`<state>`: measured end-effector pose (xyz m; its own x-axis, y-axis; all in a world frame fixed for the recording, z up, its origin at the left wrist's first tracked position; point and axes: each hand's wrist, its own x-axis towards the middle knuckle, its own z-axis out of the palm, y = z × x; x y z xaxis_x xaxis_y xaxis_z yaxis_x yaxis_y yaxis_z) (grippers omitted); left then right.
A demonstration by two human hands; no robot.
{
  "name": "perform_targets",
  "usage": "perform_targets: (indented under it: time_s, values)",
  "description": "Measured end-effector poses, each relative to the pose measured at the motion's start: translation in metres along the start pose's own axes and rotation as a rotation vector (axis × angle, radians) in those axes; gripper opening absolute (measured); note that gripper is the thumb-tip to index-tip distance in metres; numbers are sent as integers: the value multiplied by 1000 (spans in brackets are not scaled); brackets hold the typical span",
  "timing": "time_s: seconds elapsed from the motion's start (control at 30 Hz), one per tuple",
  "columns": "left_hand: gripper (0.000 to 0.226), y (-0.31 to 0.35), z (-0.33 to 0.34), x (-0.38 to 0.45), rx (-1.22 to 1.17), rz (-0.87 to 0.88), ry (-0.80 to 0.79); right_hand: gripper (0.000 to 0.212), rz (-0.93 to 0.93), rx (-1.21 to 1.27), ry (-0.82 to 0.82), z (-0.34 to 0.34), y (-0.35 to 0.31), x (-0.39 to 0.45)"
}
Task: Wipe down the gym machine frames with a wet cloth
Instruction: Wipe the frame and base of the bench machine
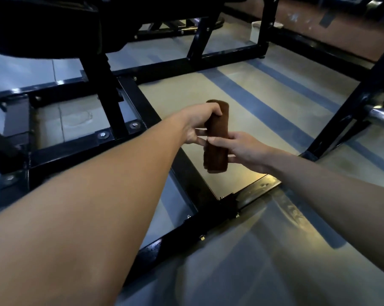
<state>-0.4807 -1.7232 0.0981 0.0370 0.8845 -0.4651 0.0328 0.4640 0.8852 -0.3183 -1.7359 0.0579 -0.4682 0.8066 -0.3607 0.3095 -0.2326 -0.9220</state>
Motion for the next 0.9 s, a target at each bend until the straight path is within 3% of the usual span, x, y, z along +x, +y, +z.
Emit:
perform_targets:
  time_s: [0.2,0.4,0.53,0.6,0.67,0.73,0.8,0.9]
  values:
    - [9,-22,35,-7,222,-17,-69,25,133,-360,-22,-35,17,-25]
    - [36,-60,55,-11,286,-124,-362,20,134,-375,118,-50,61,-87]
    - [38,-105,48,-12,459,-125,-548,35,289,18,-155,-20,106,-102]
    - [43,-131,41,-13,706,-103,-608,46,384,80,-298,-1,123,-113]
    - [46,-152,40,-17,909,-54,-651,47,426,80,-320,13,138,-119]
    - [45,-165,42,-22,1075,105,-629,37,364,-27,-247,24,152,-117]
    - [41,-175,44,-26,1192,334,-512,27,223,-195,-117,32,167,-111]
    - [44,-183,41,-28,1244,516,-286,53,-9,-514,131,27,182,-98]
